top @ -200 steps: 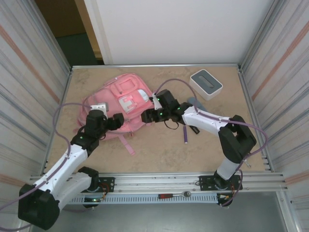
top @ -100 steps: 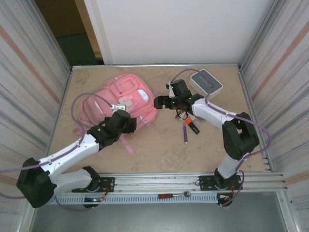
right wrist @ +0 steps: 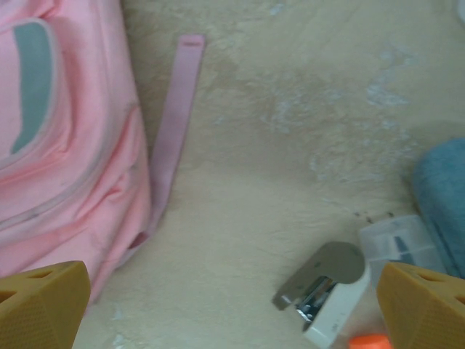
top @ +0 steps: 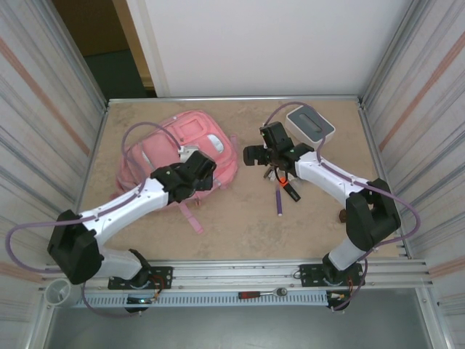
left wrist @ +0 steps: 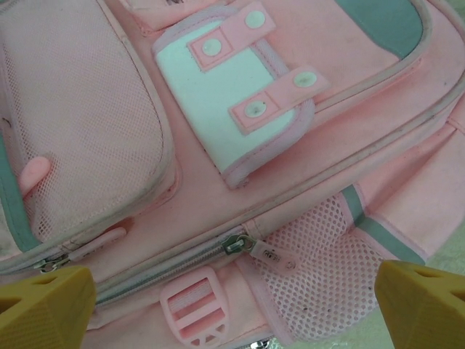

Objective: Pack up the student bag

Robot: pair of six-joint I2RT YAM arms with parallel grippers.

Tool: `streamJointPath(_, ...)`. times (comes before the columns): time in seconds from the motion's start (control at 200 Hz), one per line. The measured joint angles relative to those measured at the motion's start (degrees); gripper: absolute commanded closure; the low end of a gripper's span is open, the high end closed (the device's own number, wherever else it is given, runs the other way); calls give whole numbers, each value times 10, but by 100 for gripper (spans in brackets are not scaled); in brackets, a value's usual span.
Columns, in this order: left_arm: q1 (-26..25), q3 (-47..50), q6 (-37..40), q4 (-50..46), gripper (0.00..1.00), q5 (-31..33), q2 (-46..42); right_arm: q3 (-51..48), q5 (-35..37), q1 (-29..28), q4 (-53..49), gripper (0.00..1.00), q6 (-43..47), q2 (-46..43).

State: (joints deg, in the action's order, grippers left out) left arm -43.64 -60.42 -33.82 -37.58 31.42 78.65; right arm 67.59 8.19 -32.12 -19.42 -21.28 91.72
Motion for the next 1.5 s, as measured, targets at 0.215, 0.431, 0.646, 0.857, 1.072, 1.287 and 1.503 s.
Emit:
streamJointPath(0.215,1,-40,-21,-45,2,-29,68,16,-27,0,-13,1,12,8)
streamJointPath(0.431,1,-45,-45,-48,11,-56,121,26,-114,0,20,0,7,67)
streamJointPath(0.646,1,-83,-55,-51,28,-44,171,66,-169,3,37,2,-16,145)
streamJointPath(0.857,2,-87,-65,-66,42,-21,195,80,-194,3,46,4,-29,171)
streamJointPath(1.072,1,-88,-79,-77,57,7,217,83,-204,3,46,4,-35,185)
streamJointPath(1.287,-3,-89,-87,-91,71,28,218,83,-205,3,46,4,-35,185)
streamJointPath(1.503,-6,-89,-89,-103,78,32,218,83,-205,4,45,5,-35,185)
